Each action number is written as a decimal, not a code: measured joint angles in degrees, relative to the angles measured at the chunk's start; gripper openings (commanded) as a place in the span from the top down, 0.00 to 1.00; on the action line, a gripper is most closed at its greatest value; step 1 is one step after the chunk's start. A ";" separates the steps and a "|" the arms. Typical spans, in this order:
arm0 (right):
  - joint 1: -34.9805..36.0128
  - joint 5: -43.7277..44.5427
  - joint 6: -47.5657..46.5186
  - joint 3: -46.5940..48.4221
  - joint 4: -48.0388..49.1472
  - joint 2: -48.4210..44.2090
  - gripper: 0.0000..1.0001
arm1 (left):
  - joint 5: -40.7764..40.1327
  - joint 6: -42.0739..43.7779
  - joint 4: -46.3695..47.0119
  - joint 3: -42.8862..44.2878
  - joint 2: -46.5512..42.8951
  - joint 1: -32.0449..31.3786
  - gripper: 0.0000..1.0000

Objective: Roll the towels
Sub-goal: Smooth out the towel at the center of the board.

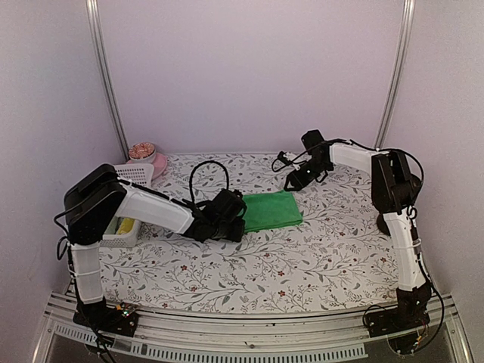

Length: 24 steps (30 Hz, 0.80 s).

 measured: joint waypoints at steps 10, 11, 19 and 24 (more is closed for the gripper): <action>1.77 2.86 0.11 -0.07 1.44 0.24 0.56 | -0.96 -2.47 2.51 -1.70 0.00 -1.27 0.83; 1.81 3.63 0.11 -0.17 1.60 0.28 0.58 | -0.98 -2.67 2.60 -1.73 0.02 -1.36 0.83; 2.19 11.63 0.15 -1.99 3.87 0.66 0.59 | -1.09 -3.54 4.26 -2.67 0.04 -2.14 0.83; 2.69 13.75 0.13 -2.40 4.81 0.66 0.57 | -1.14 -4.35 5.35 -3.34 0.04 -2.47 0.83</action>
